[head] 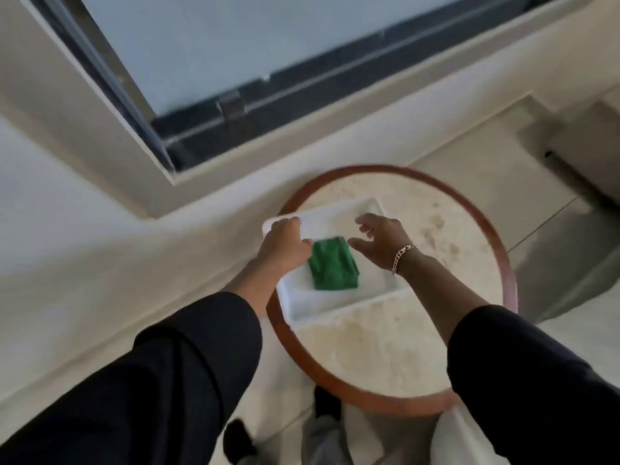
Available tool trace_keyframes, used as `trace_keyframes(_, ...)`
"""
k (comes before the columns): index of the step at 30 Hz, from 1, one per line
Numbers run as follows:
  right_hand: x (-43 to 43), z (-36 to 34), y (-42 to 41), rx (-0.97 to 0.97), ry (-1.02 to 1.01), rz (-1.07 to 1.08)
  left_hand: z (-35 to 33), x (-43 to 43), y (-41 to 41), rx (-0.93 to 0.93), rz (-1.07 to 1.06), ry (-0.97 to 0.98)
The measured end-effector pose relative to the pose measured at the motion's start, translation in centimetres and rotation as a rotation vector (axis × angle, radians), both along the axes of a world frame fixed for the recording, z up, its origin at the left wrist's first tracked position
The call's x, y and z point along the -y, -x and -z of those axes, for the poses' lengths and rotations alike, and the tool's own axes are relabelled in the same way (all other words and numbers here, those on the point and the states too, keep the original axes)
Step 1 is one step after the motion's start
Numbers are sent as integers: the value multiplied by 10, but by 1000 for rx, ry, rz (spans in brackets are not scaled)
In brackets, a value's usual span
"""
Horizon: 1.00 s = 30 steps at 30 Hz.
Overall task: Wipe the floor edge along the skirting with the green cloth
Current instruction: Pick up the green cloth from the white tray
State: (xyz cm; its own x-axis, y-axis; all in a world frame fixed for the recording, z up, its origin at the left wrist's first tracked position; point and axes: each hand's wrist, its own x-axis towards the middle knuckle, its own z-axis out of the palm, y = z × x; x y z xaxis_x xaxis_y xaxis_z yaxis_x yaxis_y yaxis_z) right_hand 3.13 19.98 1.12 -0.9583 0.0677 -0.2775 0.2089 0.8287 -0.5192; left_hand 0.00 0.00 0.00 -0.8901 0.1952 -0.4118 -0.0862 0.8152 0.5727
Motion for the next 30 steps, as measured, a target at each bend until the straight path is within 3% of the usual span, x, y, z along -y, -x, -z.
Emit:
trace_keyframes(5,3,82,-11,222,-24,35,82,-28,-26,166,-332,32)
trace_keyframes(9,13,115,-12,165,-12,127,111,-54,-30,163,-704,-86)
trace_keyframes(12,16,126,-14,99,-2,152,120,-62,-32,180,-850,-182)
trace_keyframes(22,67,49,-57,-222,338,310,41,-2,-80,-105,-895,-506)
trace_keyframes(30,211,54,-136,-224,499,248,48,154,-162,-124,-960,-578)
